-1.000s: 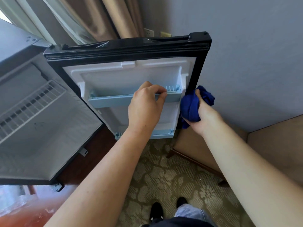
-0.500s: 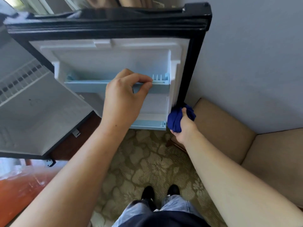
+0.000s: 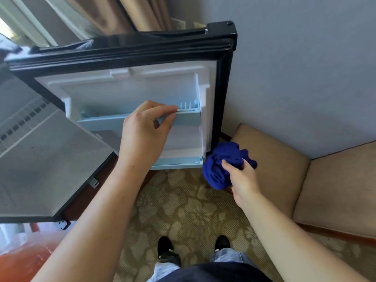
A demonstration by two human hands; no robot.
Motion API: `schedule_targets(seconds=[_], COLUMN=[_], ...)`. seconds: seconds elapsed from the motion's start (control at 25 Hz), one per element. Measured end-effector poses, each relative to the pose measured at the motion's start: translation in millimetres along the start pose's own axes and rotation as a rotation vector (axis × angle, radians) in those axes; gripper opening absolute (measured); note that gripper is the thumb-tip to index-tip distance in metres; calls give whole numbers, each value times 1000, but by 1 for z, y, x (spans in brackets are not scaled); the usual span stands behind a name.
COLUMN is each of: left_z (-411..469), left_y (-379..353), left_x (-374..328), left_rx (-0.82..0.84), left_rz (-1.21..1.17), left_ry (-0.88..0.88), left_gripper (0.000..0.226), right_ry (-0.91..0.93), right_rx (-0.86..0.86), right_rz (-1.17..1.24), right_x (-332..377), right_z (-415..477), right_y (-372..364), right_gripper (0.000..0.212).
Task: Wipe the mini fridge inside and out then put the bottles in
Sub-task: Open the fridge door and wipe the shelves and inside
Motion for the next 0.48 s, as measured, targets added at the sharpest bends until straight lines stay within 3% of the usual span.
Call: schedule_targets(seconds=[0.08,0.16,0.36,0.48], left_z=[4,11,22,23], left_y=[18,43,84,98], left_x=[17,43,97,117], left_rx=[7,-11,51,81], left_rz=[28,74,165,185], left_ry=[-51,-59,-52,-54], left_gripper=[21,22,26,34], right_ry=[-8,-50,-143,-23], right_rx=[-29,-12,123,68], right_rz=[94,211,267,238], right_x=[-7,-15,-40,-44], right_z=[-18,-37,-88,-104], right_y=[4,-2,-46,-78], right_gripper=[49,57,41,38])
Point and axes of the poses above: each hand's wrist, its own z-axis towards the middle knuckle, its own y-axis out of the back of the hand, x = y × z, the point moved 1 cm from there along z, towards the middle knuckle, and after that the axes turned 15 degrees about -x, right-handed, at the moved point
